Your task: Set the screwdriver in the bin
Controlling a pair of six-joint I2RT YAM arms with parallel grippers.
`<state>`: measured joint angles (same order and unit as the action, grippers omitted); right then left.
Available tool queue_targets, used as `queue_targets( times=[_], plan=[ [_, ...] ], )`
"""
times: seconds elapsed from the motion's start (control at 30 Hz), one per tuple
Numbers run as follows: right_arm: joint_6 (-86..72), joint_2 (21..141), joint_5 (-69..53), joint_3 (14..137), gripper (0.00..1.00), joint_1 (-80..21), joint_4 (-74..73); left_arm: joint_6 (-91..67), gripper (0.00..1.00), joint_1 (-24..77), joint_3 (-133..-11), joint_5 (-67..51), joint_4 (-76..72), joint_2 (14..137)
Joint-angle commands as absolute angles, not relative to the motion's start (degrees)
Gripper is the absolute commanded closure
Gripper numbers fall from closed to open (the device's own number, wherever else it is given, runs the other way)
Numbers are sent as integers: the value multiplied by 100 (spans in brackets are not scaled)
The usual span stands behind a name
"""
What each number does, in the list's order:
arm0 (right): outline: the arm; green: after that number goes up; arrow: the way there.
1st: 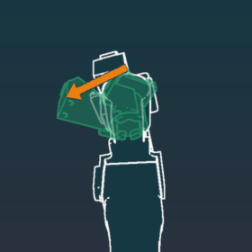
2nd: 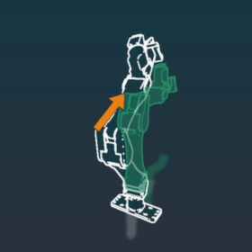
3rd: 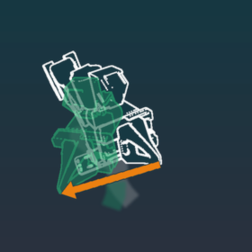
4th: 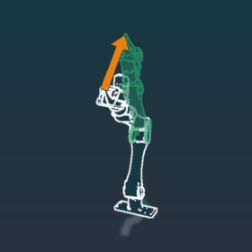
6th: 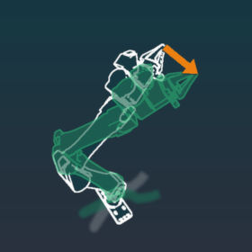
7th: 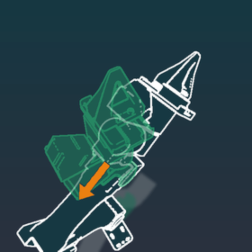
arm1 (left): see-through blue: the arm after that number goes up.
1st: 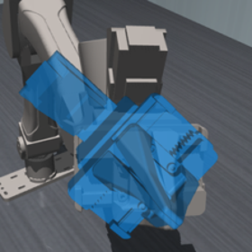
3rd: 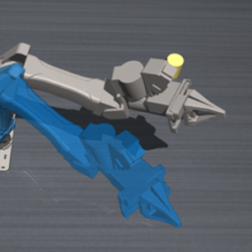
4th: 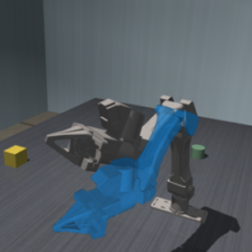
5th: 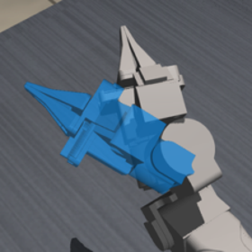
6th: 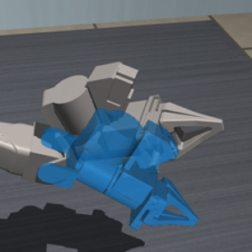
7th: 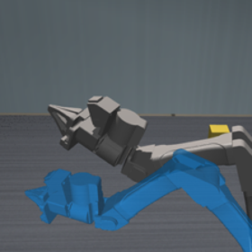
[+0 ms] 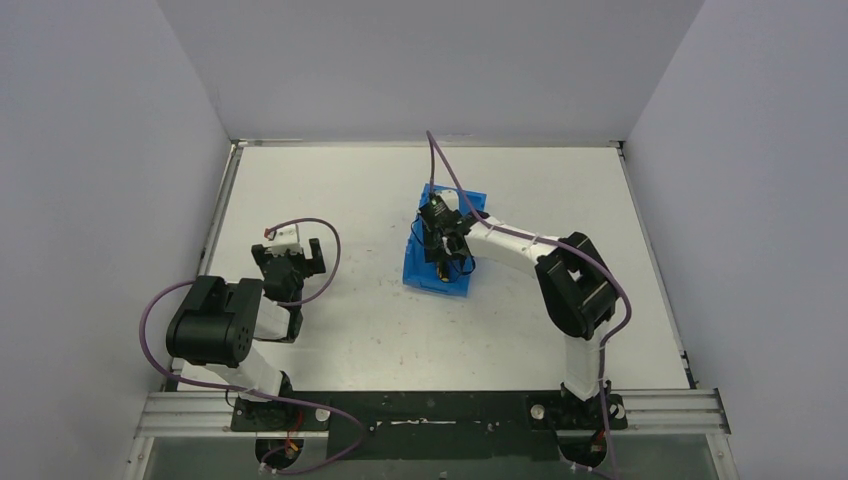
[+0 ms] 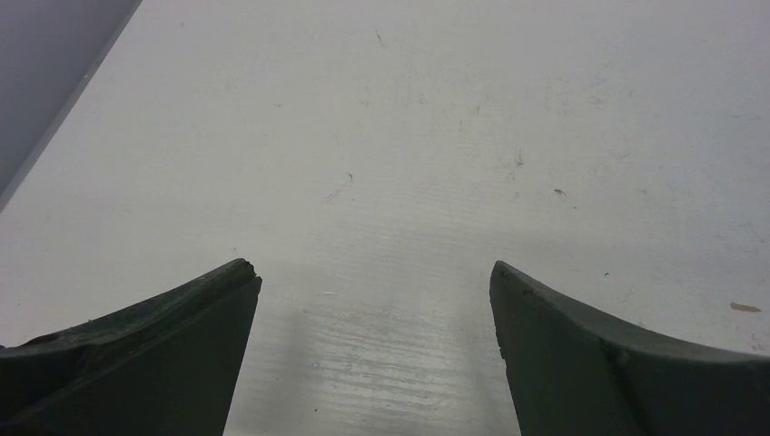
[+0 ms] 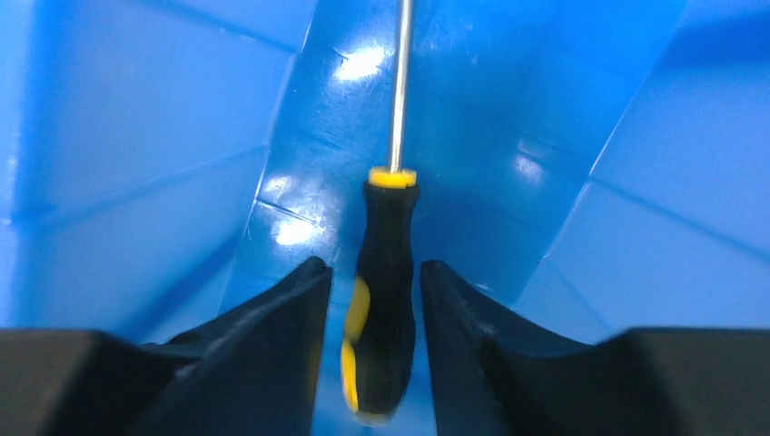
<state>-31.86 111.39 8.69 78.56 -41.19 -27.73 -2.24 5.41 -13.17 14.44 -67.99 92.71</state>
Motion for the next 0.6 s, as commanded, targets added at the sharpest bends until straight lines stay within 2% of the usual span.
queue_targets(
  times=[0.0,0.23,0.43,0.5,0.57],
  plan=[
    [-3145,11066,1181,8235,54,-4098,-2726,-176,3,504,-1440,1389,-6980,9241],
    [-3010,10736,1279,8689,51,-4137,-3114,-183,3,509,-1435,1388,-6982,9237],
    [-2798,9881,1617,8788,49,-4123,-3235,-179,3,509,-1439,1384,-6985,9238],
    [-2658,9526,1713,8681,46,-4073,-3171,-176,3,509,-1438,1384,-6980,9243],
    [-2510,9146,1845,8421,36,-3975,-3024,-176,3,506,-1439,1388,-6983,9238]
  ],
)
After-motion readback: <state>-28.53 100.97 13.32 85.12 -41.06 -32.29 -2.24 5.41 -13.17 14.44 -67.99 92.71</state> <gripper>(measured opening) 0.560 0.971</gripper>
